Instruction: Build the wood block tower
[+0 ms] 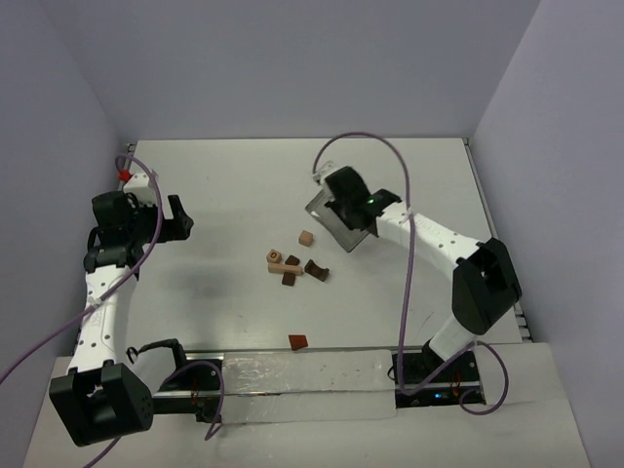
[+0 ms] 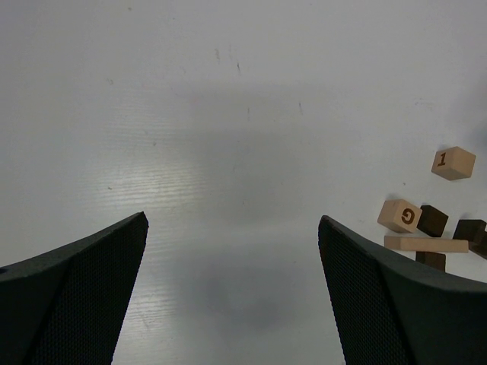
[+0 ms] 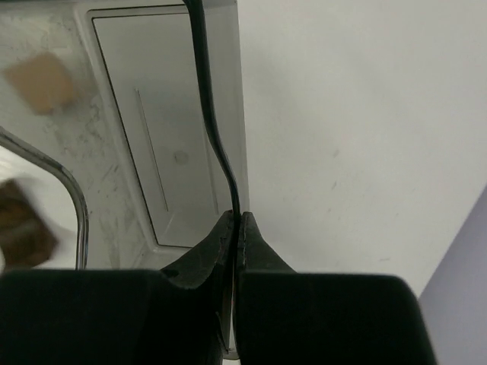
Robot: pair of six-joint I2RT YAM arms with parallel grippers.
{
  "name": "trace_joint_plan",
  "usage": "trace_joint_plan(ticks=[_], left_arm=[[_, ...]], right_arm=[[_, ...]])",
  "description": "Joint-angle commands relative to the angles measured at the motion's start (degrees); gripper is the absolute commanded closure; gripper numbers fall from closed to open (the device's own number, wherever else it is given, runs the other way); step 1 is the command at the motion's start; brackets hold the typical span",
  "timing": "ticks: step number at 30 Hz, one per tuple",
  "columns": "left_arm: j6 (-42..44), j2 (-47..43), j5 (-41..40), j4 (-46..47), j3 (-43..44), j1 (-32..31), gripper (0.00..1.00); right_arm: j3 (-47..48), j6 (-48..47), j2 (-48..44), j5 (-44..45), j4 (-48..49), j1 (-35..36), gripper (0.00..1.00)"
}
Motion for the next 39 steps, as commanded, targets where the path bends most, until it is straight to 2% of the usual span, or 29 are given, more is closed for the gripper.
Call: trace_joint_plan(ticks=[1, 5, 10, 13, 17, 22, 25, 30, 39], left_arm=[[3.0, -2.2, 4.2, 0.7, 2.1, 0.2, 0.01], [2.8, -2.2, 6.4, 1.7, 1.5, 0.2, 0.01], [2.1, -0.8, 7.6, 3.1, 1.5, 0.1, 0.01], [1.9, 0.4, 8.4, 3.8, 1.4, 0.1, 0.01], [2.1, 1.1, 8.5, 4.0, 1.3, -0.1, 0.01], [2.4, 0.9, 7.9, 4.4, 0.3, -0.3, 0.01], [2.4, 1.5, 7.6, 4.2, 0.5, -0.3, 0.01], [2.4, 2.2, 7.5, 3.8, 1.0, -0.4, 0.01], [1.9, 3.7, 7.6, 3.9, 1.9, -0.3, 0.01]], right_arm=[[3.5, 2.0, -1.6, -10.8, -7.2, -13.7, 1.0], [4.9, -3.3, 0.0, -15.6, -9.1, -26.7, 1.0], [12.7, -8.2, 6.8, -19.9, -11.9, -39.8, 1.0], [22.8, -9.7, 15.4, -23.2, -15.4, -46.5, 1.0], [39.3, -9.9, 27.5, -27.0, -21.9, -52.1, 1.0], [54.4, -9.8, 38.4, -29.3, -26.0, -54.7, 1.0], [59.7, -9.6, 42.6, -29.7, -26.4, -54.7, 1.0], [63.1, -9.3, 47.0, -29.8, -26.1, -54.7, 1.0], [61.5, -7.5, 49.4, -31.7, -26.5, -55.8, 0.98]])
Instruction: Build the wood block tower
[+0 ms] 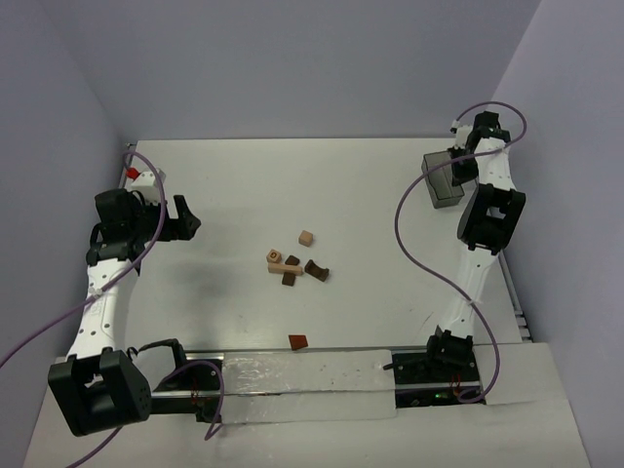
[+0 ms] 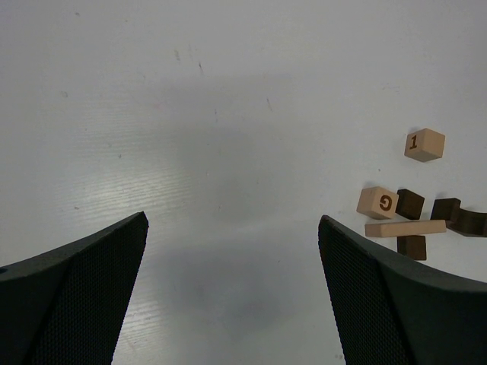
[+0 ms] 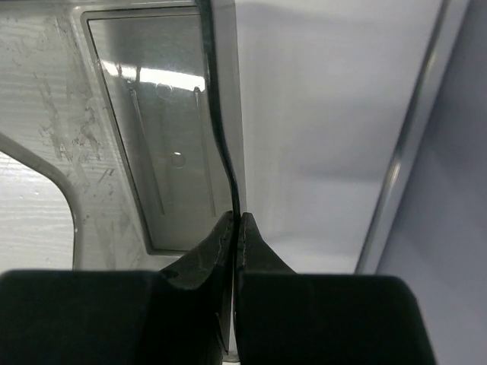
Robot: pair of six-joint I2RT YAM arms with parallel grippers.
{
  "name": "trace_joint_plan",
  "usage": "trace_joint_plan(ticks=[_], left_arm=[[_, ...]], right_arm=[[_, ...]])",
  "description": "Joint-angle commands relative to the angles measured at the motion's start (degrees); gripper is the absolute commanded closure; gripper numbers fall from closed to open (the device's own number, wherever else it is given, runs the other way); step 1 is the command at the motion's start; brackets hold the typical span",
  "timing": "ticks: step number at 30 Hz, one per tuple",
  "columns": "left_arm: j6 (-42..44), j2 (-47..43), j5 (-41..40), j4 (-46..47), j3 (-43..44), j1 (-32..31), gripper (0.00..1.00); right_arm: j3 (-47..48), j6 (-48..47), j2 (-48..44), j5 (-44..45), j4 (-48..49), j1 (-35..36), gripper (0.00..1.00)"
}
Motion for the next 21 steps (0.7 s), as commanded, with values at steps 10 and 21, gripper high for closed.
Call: trace_joint_plan(ticks=[10, 21], left_arm=[[-0.2, 1.0, 1.2, 2.2, 2.2, -0.2, 0.01], [-0.2, 1.5, 1.1, 2.0, 2.6, -0.1, 0.01]], right_arm=[[1.6, 0.2, 1.0, -1.7, -0.6, -1.1, 0.81], [0.9, 1.3, 0.3, -1.4, -0.9, -1.2, 0.67]])
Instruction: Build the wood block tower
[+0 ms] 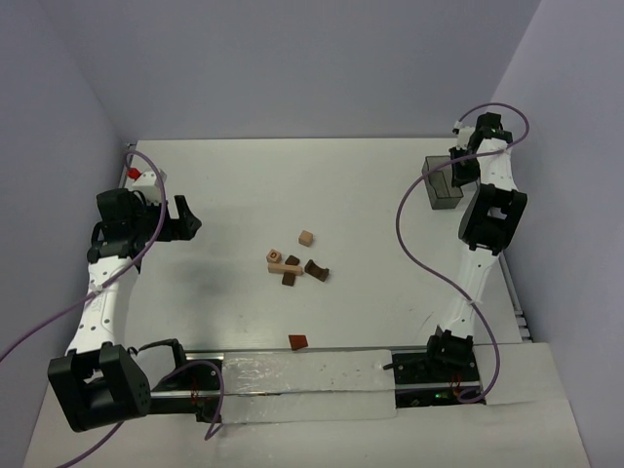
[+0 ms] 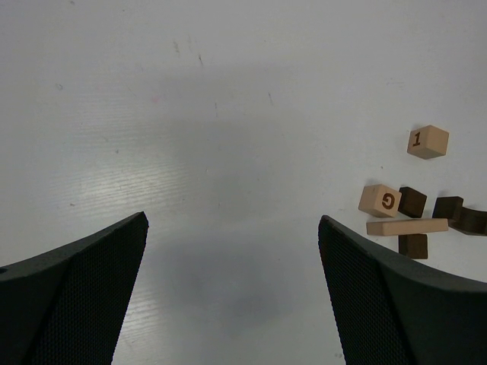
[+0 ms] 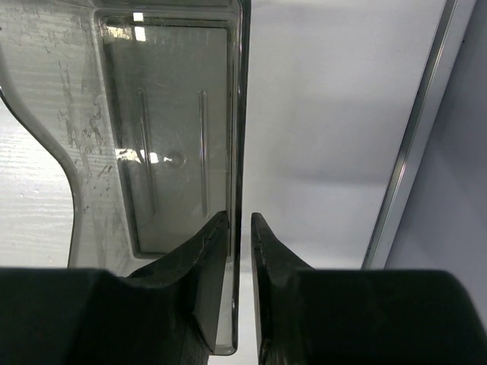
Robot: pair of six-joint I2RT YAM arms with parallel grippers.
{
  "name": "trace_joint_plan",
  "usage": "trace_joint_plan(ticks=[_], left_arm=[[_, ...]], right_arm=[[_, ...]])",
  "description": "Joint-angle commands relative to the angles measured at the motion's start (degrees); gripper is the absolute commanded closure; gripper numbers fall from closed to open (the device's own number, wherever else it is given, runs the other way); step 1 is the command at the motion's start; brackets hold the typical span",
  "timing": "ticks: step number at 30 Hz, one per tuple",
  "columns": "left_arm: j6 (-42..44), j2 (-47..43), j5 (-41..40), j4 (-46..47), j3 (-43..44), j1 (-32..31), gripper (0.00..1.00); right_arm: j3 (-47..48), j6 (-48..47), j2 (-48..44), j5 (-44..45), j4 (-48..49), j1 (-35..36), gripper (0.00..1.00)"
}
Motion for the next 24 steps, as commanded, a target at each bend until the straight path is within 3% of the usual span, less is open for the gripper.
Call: trace_joint_plan(ticks=[1, 5, 13, 19, 24], left_arm=[[-0.1, 0.2, 1.2, 2.1, 2.6, -0.2, 0.01], [-0.1, -0.2, 1.0, 2.2, 2.3, -0.1, 0.01], [-0.1, -0.9, 0.9, 1.9, 2.7, -0.2, 0.01], [-0.1, -2.9, 1.4, 2.6, 2.1, -0.2, 0.01], [-0.1, -5.2, 2.4, 5.1, 1.0, -0.2, 0.01]], right_arm=[[0.5, 0.7, -0.5, -0.3, -0.6, -0.6, 0.57], [-0.3, 1.5, -2.8, -0.7, -0.3, -0.6, 0.36], [2.5, 3.5, -7.5, -2.3, -2.7, -0.3, 0.32], [-0.7, 3.5, -17.2, -5.9, -4.1, 1.2, 0.3], [-7.5, 2.5, -26.5, -9.2, -4.5, 5.0, 0.14]])
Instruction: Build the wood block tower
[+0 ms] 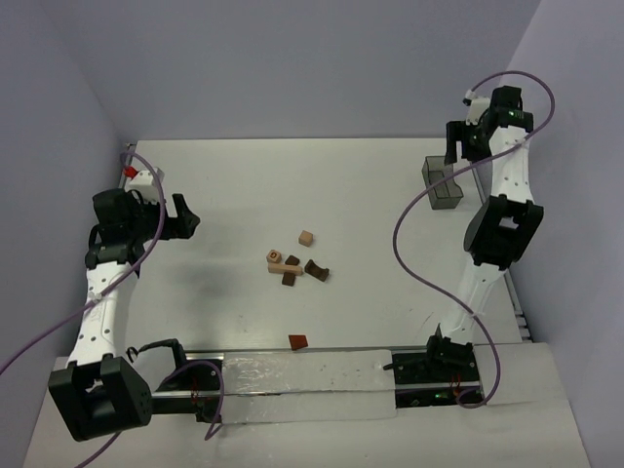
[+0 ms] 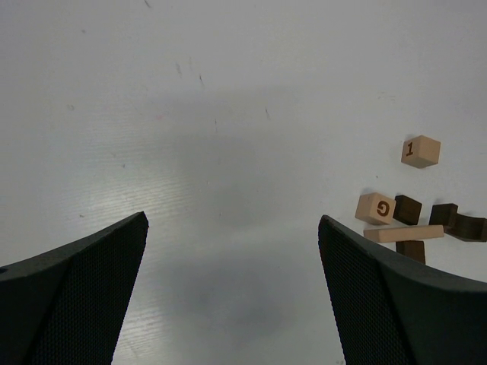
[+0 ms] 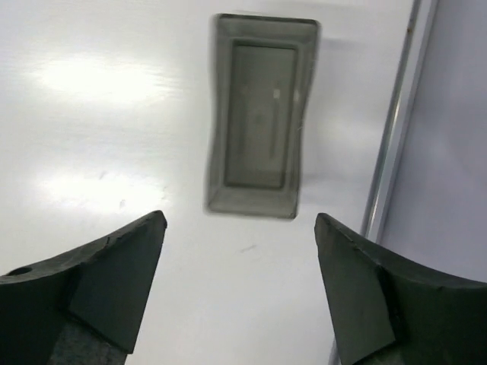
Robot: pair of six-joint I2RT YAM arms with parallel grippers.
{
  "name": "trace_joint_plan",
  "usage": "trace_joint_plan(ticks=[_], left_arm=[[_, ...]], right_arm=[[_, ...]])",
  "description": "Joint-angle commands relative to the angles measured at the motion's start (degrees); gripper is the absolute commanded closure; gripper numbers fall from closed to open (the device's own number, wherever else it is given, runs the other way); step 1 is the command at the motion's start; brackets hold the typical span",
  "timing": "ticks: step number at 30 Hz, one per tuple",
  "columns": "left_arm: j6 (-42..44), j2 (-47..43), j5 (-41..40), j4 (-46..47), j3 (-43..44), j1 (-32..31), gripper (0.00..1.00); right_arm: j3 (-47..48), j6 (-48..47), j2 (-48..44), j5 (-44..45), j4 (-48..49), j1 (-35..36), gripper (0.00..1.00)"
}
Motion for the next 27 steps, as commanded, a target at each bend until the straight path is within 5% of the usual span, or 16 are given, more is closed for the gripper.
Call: trace_joint_plan(ticks=[1, 11, 14, 27], left_arm=[[-0.1, -2.8, 2.6, 4.1, 1.1, -0.2, 0.01], [1.8, -4.7, 6.1, 2.5, 0.1, -0.2, 0.01], [4.2, -4.4, 8.6, -0.4, 0.0, -0.1, 0.01], [5.3, -3.7, 11.6, -4.2, 1.0, -0.2, 0.01]], right_arm=[[-5.9, -0.7, -12.4, -4.1, -1.0, 5.0, 0.05], [-35.8, 3.0, -34.2, 10.0, 12.4, 32.1, 0.0], [-42.9, 3.3, -35.4, 14.0, 15.5, 41.5, 0.07], [-42.7, 5.4, -24.2, 11.2, 16.4, 59.9, 0.2]])
